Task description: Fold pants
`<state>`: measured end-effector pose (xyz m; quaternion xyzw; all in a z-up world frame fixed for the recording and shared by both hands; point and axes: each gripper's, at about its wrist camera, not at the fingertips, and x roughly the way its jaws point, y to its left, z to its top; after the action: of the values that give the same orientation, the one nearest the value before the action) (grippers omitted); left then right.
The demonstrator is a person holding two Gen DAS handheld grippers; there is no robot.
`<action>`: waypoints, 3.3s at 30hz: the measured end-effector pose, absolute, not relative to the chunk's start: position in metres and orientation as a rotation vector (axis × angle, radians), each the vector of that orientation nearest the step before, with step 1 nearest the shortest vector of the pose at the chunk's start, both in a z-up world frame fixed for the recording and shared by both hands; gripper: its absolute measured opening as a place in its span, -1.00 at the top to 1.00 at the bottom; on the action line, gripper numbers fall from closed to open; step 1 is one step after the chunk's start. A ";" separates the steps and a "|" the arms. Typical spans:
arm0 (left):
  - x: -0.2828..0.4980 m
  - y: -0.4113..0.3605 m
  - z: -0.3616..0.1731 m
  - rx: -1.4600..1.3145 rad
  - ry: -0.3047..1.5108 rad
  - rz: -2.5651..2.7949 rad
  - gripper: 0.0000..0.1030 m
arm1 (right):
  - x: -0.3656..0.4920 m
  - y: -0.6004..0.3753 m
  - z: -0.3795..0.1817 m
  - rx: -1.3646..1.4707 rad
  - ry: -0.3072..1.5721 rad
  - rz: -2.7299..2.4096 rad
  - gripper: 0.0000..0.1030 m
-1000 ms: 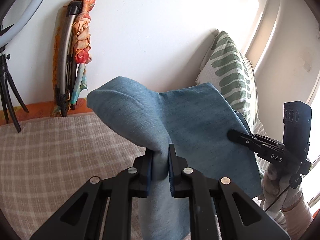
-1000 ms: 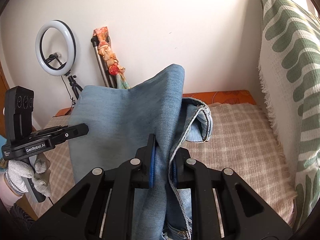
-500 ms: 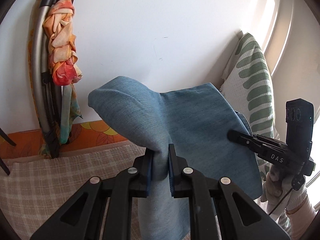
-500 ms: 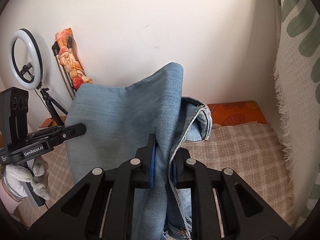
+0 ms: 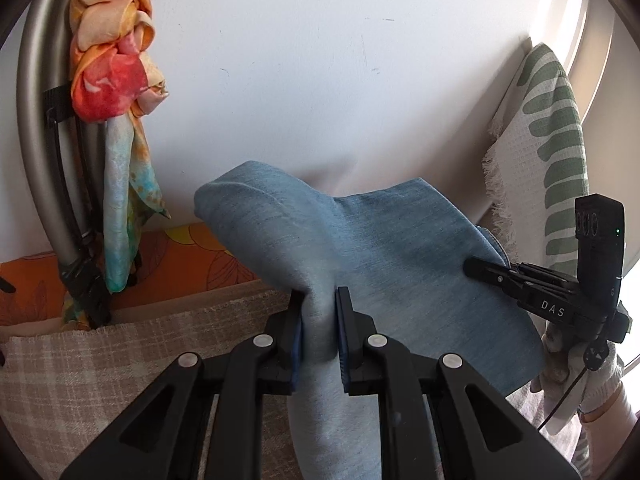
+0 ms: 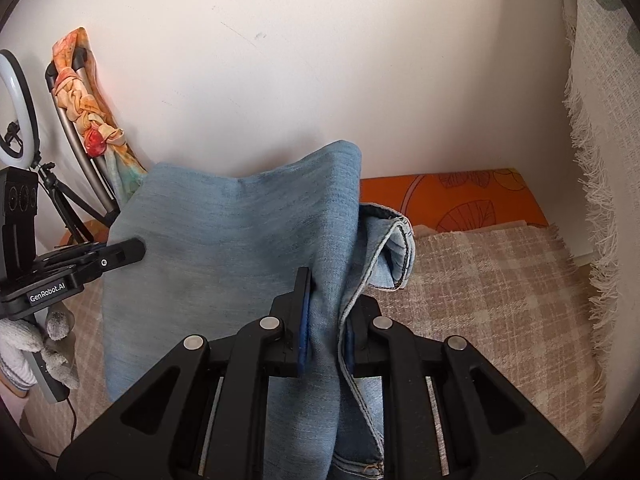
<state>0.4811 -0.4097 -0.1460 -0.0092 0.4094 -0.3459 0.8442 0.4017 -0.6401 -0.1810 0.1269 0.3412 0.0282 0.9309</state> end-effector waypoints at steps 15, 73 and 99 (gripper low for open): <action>0.506 -0.423 -0.179 0.076 1.035 -0.505 -0.08 | 0.413 -0.646 -0.197 0.220 0.766 -0.041 -0.62; 0.164 -0.300 0.005 0.099 0.571 -0.586 -0.65 | 0.059 -0.525 -0.094 0.139 0.435 -0.095 -1.00; 0.119 -0.264 -0.033 0.093 0.559 -0.557 -0.65 | 0.027 -0.466 -0.126 0.048 0.391 -0.107 -1.00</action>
<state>0.1192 -0.2643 -0.0332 0.0451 0.2722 -0.2710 0.9222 0.0269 -0.4661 -0.1261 0.0240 0.1943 -0.0532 0.9792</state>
